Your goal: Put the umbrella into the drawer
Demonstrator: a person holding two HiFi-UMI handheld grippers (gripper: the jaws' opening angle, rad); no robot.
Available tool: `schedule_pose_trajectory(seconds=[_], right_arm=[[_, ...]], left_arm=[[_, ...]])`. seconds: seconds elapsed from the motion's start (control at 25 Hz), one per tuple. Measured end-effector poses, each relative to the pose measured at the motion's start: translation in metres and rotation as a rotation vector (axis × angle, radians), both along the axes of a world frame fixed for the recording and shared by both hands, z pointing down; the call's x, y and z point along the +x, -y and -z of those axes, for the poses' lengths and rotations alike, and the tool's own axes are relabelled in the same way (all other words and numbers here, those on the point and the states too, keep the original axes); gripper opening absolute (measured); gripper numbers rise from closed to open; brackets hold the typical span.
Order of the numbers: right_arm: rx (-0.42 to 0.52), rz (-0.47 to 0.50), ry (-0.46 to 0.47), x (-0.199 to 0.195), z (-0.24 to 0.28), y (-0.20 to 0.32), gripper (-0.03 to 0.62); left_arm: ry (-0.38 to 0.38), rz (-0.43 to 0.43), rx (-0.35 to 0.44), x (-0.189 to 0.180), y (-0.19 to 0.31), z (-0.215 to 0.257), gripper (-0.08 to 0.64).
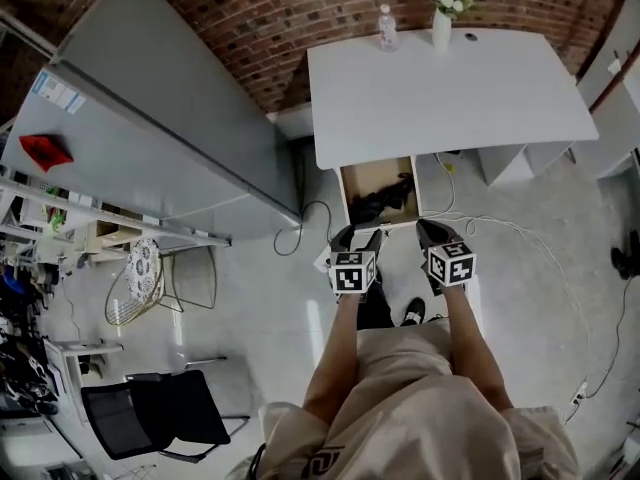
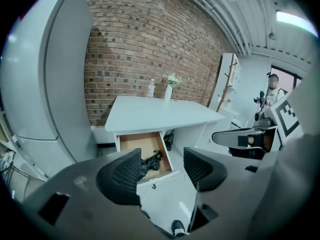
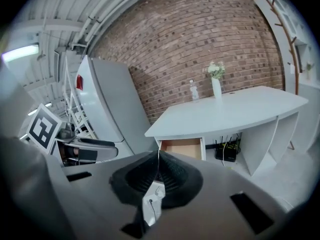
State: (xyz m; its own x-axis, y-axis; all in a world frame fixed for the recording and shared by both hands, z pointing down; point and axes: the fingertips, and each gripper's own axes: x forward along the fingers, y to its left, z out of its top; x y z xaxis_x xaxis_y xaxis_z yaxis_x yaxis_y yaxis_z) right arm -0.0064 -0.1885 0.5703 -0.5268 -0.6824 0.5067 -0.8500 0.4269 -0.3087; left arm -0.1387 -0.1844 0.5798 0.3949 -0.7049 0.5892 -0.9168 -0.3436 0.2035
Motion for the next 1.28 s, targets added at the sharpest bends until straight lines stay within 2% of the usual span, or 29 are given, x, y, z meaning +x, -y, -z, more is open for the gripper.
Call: schedule_pose_trajectory(seconds=[0.2, 0.48, 0.84, 1.08, 1.28], right_arm=[[0.038, 0.036, 0.01, 0.0, 0.014, -0.002, 0.067], [0.061, 0.053, 0.025, 0.002, 0.025, -0.015, 0.069], [0.065, 0.073, 0.037, 0.005, 0.025, -0.034, 0.067], [0.065, 0.095, 0.056, 0.005, 0.023, -0.049, 0.067], [0.067, 0.099, 0.061, 0.003, 0.027, -0.054, 0.066]], left_arm=[[-0.033, 0.045, 0.056, -0.001, -0.009, 0.014, 0.242], [-0.023, 0.066, 0.071, 0.0, -0.022, 0.02, 0.176], [-0.037, 0.081, 0.084, 0.007, -0.046, 0.02, 0.029], [-0.064, 0.096, 0.077, 0.01, -0.058, 0.016, 0.009], [-0.06, 0.07, 0.066, 0.017, -0.065, 0.015, 0.009]])
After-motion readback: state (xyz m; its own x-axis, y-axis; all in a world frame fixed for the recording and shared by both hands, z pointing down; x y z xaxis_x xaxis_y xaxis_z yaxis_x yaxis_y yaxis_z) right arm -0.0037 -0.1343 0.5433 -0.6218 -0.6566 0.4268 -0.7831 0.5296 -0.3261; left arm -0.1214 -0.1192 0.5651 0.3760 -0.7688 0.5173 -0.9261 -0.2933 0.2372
